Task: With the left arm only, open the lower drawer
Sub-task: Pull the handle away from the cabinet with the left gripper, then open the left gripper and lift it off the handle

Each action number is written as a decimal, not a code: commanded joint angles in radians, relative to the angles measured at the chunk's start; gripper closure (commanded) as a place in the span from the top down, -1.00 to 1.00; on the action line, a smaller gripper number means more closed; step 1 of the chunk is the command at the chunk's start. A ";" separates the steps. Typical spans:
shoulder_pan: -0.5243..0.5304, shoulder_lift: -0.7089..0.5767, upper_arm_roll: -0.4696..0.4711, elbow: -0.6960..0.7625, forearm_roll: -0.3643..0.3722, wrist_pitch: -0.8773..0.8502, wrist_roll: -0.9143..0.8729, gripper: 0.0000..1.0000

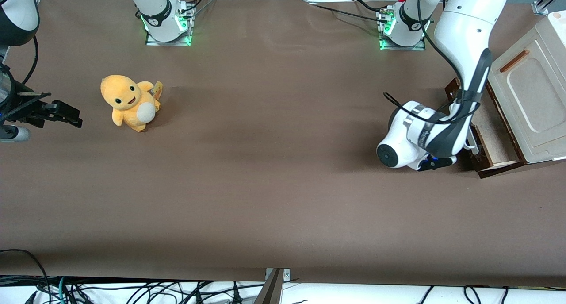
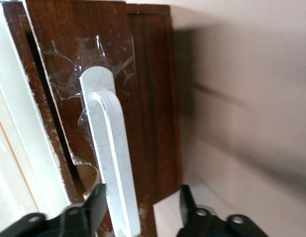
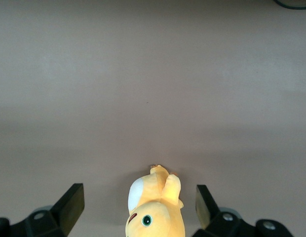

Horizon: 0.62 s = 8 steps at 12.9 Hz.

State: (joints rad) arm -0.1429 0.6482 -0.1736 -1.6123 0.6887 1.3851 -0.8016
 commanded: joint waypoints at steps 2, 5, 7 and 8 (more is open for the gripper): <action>0.026 -0.149 0.043 0.046 -0.345 0.226 0.030 1.00; 0.028 -0.263 0.130 0.034 -0.636 0.382 0.152 1.00; 0.028 -0.323 0.184 0.028 -0.731 0.390 0.363 1.00; 0.028 -0.355 0.198 0.012 -0.741 0.390 0.474 1.00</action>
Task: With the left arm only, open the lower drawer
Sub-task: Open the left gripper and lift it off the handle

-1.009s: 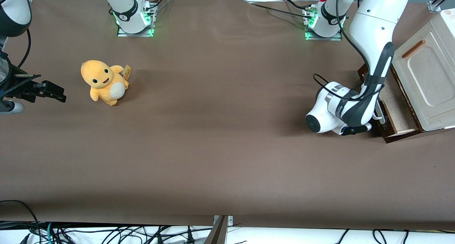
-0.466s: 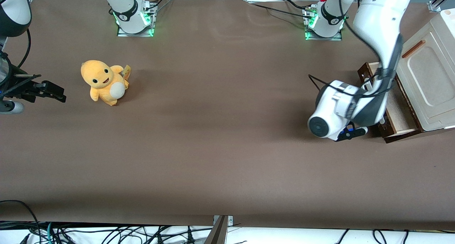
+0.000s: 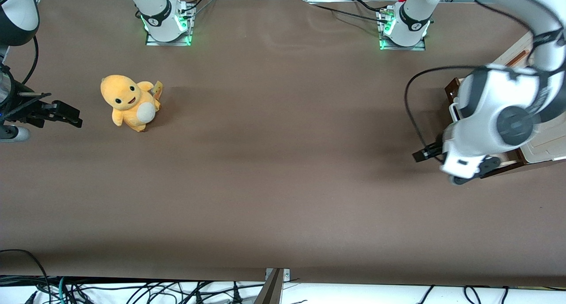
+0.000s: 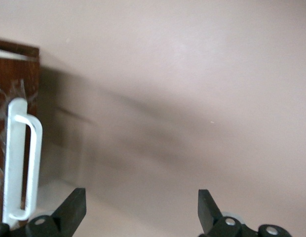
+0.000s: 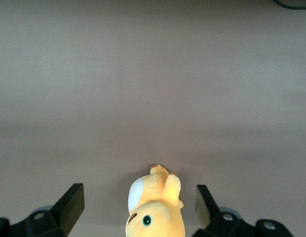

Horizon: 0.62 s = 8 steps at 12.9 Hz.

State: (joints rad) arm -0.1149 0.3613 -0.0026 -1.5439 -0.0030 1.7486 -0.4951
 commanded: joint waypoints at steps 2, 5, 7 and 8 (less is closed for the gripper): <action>0.012 -0.116 0.059 -0.068 -0.075 0.020 0.358 1.00; 0.017 -0.174 0.084 -0.064 -0.094 -0.009 0.472 1.00; 0.017 -0.208 0.084 -0.050 -0.080 -0.047 0.535 1.00; 0.017 -0.223 0.084 -0.047 -0.068 -0.073 0.580 1.00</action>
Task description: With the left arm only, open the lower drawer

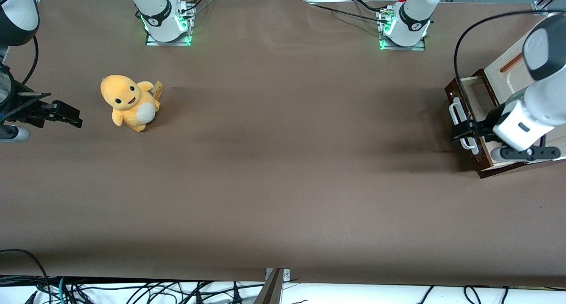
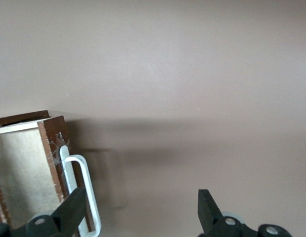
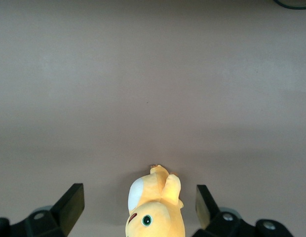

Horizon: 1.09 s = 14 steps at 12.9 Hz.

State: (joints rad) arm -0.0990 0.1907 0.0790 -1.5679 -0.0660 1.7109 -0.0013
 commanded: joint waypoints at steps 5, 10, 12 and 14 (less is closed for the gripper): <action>0.002 -0.074 -0.001 -0.023 0.038 -0.082 0.104 1.00; 0.002 -0.073 0.002 -0.023 0.048 -0.082 0.106 1.00; 0.002 -0.073 -0.002 -0.023 0.078 -0.082 0.110 1.00; 0.002 -0.073 -0.002 -0.024 0.078 -0.082 0.110 1.00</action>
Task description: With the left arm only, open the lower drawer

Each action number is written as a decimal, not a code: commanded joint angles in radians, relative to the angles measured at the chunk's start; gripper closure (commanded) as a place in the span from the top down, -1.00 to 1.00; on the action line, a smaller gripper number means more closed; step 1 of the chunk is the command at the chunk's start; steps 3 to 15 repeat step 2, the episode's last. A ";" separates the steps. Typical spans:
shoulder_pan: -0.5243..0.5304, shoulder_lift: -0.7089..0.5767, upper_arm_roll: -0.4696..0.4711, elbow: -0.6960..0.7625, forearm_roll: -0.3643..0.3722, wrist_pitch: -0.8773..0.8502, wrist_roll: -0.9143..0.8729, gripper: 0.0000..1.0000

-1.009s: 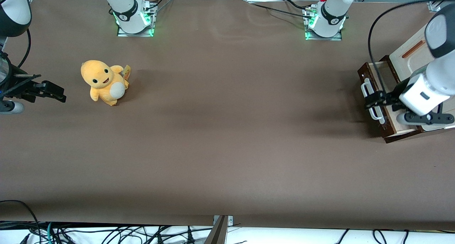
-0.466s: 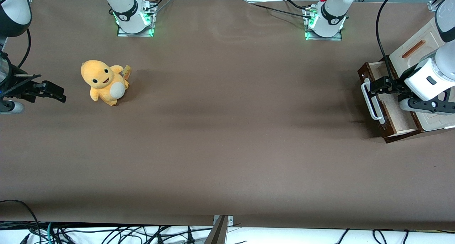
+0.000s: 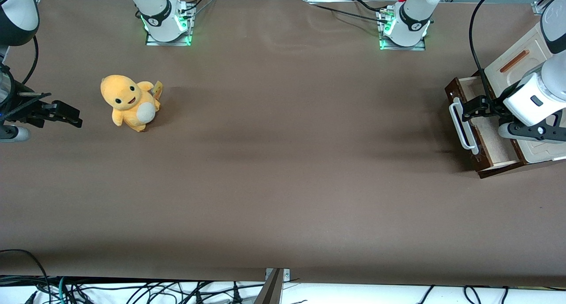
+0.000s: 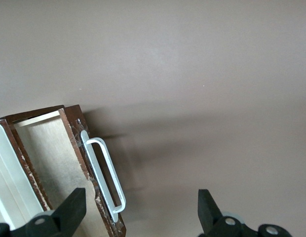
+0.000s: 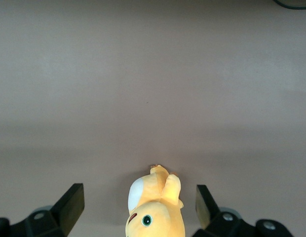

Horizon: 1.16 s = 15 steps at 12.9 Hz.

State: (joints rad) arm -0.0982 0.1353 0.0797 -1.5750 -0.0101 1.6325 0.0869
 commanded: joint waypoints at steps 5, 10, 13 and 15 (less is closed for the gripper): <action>0.002 -0.017 -0.005 -0.017 0.022 -0.003 0.020 1.00; 0.002 -0.017 -0.005 -0.017 0.022 -0.003 0.020 1.00; 0.002 -0.017 -0.005 -0.017 0.022 -0.003 0.020 1.00; 0.002 -0.017 -0.005 -0.017 0.022 -0.003 0.020 1.00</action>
